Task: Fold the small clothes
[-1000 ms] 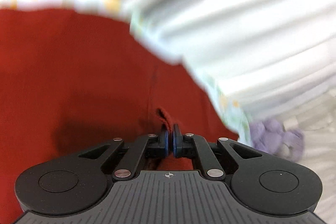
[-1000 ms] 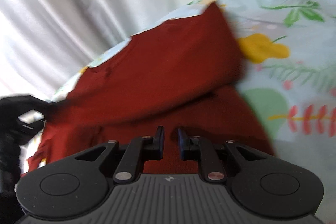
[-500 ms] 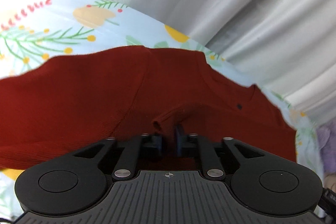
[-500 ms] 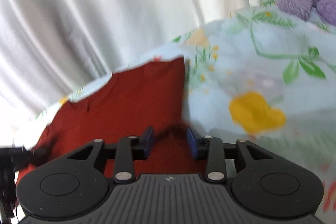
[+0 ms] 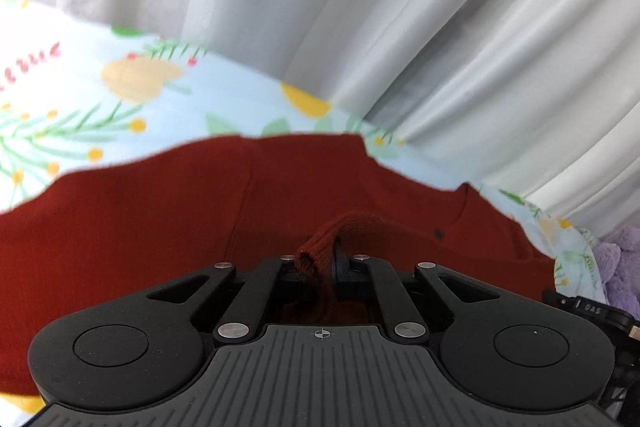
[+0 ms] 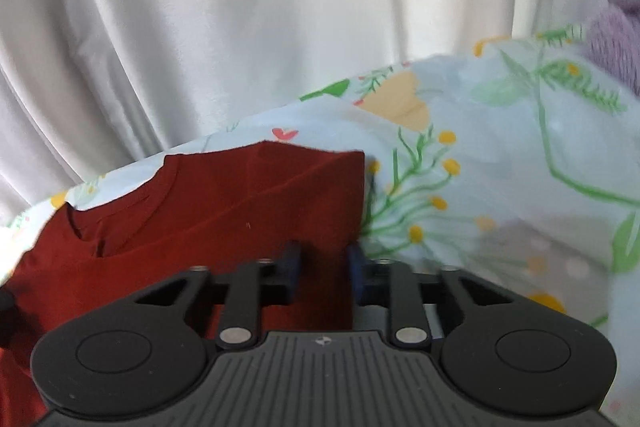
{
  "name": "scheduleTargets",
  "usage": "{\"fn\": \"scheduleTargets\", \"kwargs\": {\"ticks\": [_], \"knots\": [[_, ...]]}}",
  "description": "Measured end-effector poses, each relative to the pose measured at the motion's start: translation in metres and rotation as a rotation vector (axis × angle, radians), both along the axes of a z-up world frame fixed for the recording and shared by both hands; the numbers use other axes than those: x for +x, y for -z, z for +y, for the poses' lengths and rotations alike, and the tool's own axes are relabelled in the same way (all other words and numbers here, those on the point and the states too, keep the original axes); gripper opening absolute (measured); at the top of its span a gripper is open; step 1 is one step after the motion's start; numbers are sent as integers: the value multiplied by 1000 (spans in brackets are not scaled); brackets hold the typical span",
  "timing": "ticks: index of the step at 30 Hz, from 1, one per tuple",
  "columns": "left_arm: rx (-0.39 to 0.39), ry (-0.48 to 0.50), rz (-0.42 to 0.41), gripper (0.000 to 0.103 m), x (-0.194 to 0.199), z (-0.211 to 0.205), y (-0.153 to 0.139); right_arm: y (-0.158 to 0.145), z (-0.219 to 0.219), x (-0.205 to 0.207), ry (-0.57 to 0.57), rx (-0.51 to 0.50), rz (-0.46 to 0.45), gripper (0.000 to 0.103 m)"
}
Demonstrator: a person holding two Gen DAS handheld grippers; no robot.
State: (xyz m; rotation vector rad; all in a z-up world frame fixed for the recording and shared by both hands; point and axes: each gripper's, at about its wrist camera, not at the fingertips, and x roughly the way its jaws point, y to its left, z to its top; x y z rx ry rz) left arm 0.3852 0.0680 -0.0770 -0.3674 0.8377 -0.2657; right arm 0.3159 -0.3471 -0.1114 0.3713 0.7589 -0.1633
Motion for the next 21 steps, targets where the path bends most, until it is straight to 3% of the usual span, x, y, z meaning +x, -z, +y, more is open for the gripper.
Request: {"fn": "scheduleTargets", "kwargs": {"ticks": [1, 4, 6, 9, 11, 13, 15, 17, 19, 21], "knots": [[5, 5, -10, 6, 1, -2, -2, -2, 4, 1, -15, -31, -9, 8], [16, 34, -60, 6, 3, -9, -4, -9, 14, -1, 6, -189, -53, 6], [25, 53, -79, 6, 6, -17, -4, -7, 10, 3, 49, -220, -45, 5], [110, 60, -74, 7, 16, -29, 5, 0, -1, 6, 147, -273, -8, 0], [167, 57, -3, 10, 24, -31, 18, -3, -14, -2, 158, -147, 20, 1], [134, 36, -19, 22, 20, -21, 21, -16, -19, -27, 156, 12, -49, 2], [98, -6, -29, 25, 15, -10, 19, -22, -17, -50, 115, 154, -82, 9], [60, -43, -40, 27, 13, 1, 16, -17, -13, -72, 78, 307, -100, 36], [39, -60, -42, 33, 11, 7, 11, -6, -7, -82, 72, 372, -74, 37], [21, -60, -52, 40, 7, 9, 8, 4, -2, -80, 91, 355, -35, 37]]}}
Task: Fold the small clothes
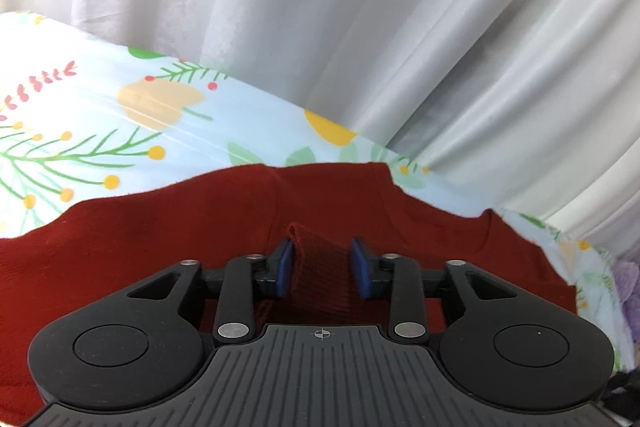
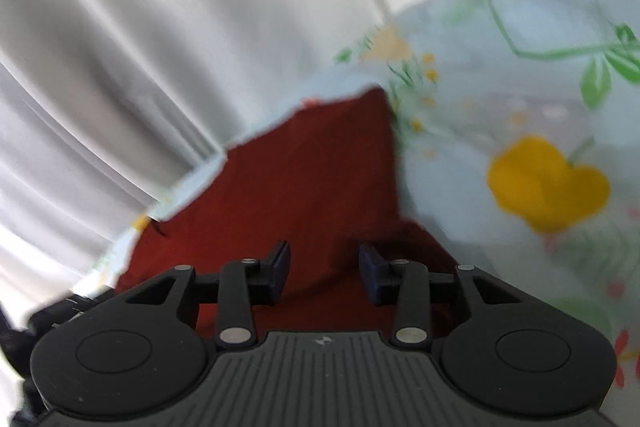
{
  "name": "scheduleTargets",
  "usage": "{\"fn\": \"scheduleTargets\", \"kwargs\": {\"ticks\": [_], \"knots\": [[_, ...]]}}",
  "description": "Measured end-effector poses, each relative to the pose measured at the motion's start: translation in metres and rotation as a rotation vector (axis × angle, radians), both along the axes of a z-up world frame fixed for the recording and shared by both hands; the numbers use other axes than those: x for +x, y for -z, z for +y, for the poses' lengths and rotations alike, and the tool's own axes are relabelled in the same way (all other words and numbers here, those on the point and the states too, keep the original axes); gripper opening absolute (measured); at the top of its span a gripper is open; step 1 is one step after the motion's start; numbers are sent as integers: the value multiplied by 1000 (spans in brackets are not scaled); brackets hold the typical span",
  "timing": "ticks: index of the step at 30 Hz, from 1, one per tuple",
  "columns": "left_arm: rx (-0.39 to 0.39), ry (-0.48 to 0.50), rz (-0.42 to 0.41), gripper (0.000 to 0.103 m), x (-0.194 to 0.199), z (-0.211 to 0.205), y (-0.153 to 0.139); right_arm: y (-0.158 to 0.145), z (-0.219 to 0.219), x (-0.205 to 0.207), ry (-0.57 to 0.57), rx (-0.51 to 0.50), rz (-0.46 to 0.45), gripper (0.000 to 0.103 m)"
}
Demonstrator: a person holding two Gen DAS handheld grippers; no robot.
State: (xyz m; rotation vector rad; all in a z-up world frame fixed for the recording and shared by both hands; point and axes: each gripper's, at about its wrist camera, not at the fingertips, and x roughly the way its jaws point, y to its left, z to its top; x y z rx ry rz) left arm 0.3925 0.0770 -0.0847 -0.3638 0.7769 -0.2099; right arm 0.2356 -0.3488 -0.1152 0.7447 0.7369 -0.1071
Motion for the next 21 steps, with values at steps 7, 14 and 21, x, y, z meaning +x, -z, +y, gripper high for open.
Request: {"fn": "scheduleTargets", "kwargs": {"ticks": [7, 14, 21], "knots": [[34, 73, 17, 47, -8, -26, 10, 4, 8, 9, 45, -134, 48, 7], [177, 7, -3, 12, 16, -34, 16, 1, 10, 6, 9, -261, 44, 4], [315, -103, -4, 11, 21, -25, 3, -3, 17, -5, -55, -316, 26, 6]]}}
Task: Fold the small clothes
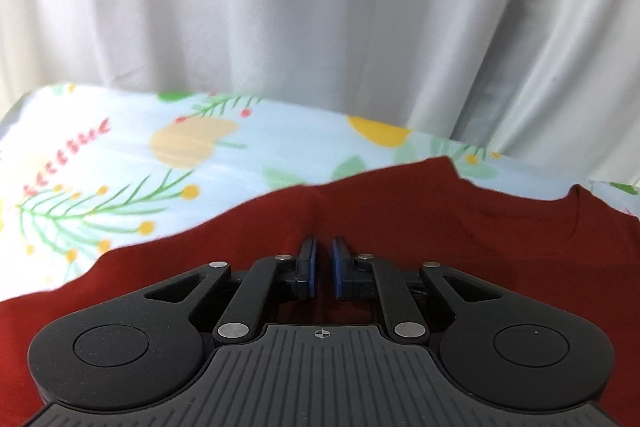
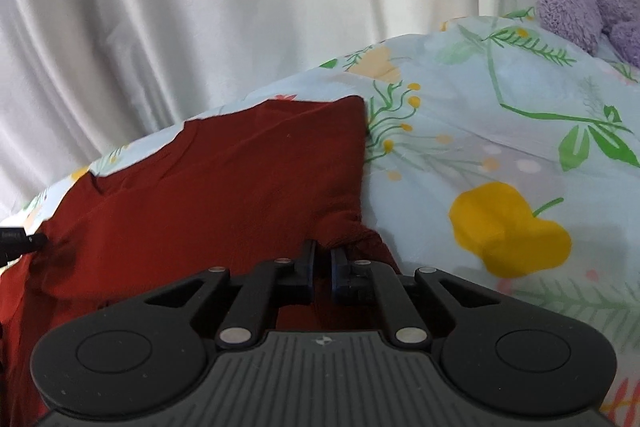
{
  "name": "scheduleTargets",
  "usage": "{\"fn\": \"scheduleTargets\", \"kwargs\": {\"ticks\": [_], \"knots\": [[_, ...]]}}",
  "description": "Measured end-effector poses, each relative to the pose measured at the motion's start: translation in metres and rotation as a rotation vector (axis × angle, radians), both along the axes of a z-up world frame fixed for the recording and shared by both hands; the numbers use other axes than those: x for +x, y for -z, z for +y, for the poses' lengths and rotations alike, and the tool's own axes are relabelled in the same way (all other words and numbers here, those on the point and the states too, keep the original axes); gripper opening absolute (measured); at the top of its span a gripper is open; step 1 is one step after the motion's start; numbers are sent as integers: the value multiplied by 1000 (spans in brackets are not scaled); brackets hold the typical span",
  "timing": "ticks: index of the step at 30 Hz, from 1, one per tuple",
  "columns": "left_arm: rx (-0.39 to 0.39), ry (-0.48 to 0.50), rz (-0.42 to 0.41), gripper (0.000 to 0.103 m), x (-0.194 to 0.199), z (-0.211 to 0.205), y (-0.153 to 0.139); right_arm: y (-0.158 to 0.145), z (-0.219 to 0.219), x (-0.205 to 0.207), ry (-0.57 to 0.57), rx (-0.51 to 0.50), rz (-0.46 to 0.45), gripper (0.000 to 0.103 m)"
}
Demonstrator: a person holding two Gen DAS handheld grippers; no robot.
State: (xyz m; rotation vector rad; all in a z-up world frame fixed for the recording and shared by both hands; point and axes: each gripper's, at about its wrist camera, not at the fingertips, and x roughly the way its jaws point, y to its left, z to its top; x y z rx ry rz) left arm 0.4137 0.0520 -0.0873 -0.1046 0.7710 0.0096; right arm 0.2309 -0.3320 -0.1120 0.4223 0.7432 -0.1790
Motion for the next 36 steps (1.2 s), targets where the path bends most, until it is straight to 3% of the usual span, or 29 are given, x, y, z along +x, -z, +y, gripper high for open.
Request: {"fn": "scheduleTargets", "kwargs": {"ticks": [2, 3, 4, 6, 9, 13, 17, 20, 22, 24, 25, 26, 30, 32, 34, 36], "knots": [[-71, -4, -11, 29, -15, 10, -8, -6, 1, -8, -8, 4, 16, 7], [-89, -2, -31, 45, -26, 14, -13, -10, 2, -13, -24, 14, 8, 7], [-106, 10, -57, 52, -39, 15, -18, -14, 3, -18, -37, 17, -6, 7], [-133, 62, -72, 52, -56, 12, -23, -24, 7, -23, -62, -12, -35, 9], [-196, 119, -20, 55, -63, -1, -13, -35, 21, -13, -106, -77, -70, 9], [-195, 119, 16, 53, -54, -21, 8, -32, 49, 21, -195, -132, -54, 9], [-158, 107, 2, 53, -41, -32, 15, -8, 71, 50, -245, -241, 25, 8], [-98, 113, -23, 55, -32, -38, 18, -2, 78, 53, -252, -348, -16, 8], [-69, 118, -57, 56, -30, -40, 21, -2, 78, 54, -242, -358, -24, 8], [-85, 134, -82, 69, -33, -39, 23, -1, 76, 53, -233, -345, -40, 9], [-116, 142, -76, 82, -34, -36, 23, 0, 75, 51, -227, -331, -46, 10], [-152, 133, -60, 85, -37, -33, 21, -1, 73, 49, -219, -317, -45, 12], [-364, 17, -5, 86, -77, 18, 2, -14, 69, 24, -178, -208, -26, 16], [-483, -77, -25, 88, -107, 58, -3, -19, 69, -3, -171, -110, -55, 26], [-578, -218, -60, 91, -144, 108, -5, -17, 68, -28, -172, -41, -52, 29], [-625, -394, -86, 91, -177, 157, -3, -10, 71, -50, -179, 11, -27, 29]]}}
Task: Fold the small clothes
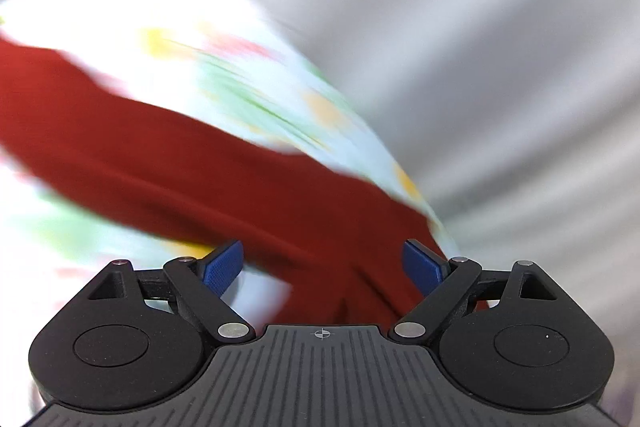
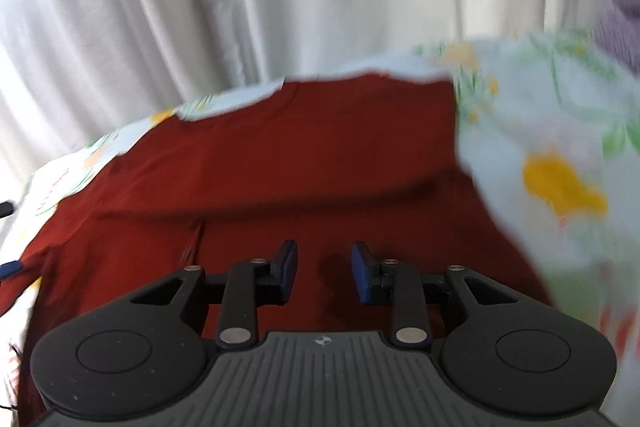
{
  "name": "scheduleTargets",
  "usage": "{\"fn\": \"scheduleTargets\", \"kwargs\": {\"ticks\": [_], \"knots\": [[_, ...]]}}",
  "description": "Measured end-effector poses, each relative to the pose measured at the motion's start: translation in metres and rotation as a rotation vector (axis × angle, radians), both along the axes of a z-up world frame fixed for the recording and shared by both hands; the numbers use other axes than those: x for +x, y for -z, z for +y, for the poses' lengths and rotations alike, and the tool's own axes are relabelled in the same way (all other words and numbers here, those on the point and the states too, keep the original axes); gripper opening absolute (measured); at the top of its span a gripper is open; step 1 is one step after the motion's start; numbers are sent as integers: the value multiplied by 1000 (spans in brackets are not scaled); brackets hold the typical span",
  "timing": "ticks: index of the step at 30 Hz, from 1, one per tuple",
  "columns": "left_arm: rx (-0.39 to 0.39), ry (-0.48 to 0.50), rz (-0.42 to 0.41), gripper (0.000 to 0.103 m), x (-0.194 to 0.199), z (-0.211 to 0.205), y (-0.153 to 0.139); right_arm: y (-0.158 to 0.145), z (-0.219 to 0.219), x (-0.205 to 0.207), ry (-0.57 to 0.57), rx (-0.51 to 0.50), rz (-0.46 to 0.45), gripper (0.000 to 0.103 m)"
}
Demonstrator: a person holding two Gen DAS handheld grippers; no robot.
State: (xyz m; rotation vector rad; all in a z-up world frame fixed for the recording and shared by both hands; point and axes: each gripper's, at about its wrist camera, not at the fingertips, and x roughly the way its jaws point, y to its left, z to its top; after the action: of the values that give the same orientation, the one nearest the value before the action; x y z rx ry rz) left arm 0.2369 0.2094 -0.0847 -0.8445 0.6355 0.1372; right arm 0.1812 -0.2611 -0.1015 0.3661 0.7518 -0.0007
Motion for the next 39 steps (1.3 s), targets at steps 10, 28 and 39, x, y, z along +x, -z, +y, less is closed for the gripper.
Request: {"fn": "scheduleTargets", "kwargs": {"ticks": [10, 28, 39], "knots": [[-257, -539, 106, 43, -79, 154, 47, 1, 17, -20, -13, 91, 24, 29], [22, -279, -81, 8, -41, 117, -26, -7, 16, -26, -6, 110, 6, 29], [241, 512, -140, 66, 26, -151, -35, -13, 15, -18, -45, 167, -23, 29]]}}
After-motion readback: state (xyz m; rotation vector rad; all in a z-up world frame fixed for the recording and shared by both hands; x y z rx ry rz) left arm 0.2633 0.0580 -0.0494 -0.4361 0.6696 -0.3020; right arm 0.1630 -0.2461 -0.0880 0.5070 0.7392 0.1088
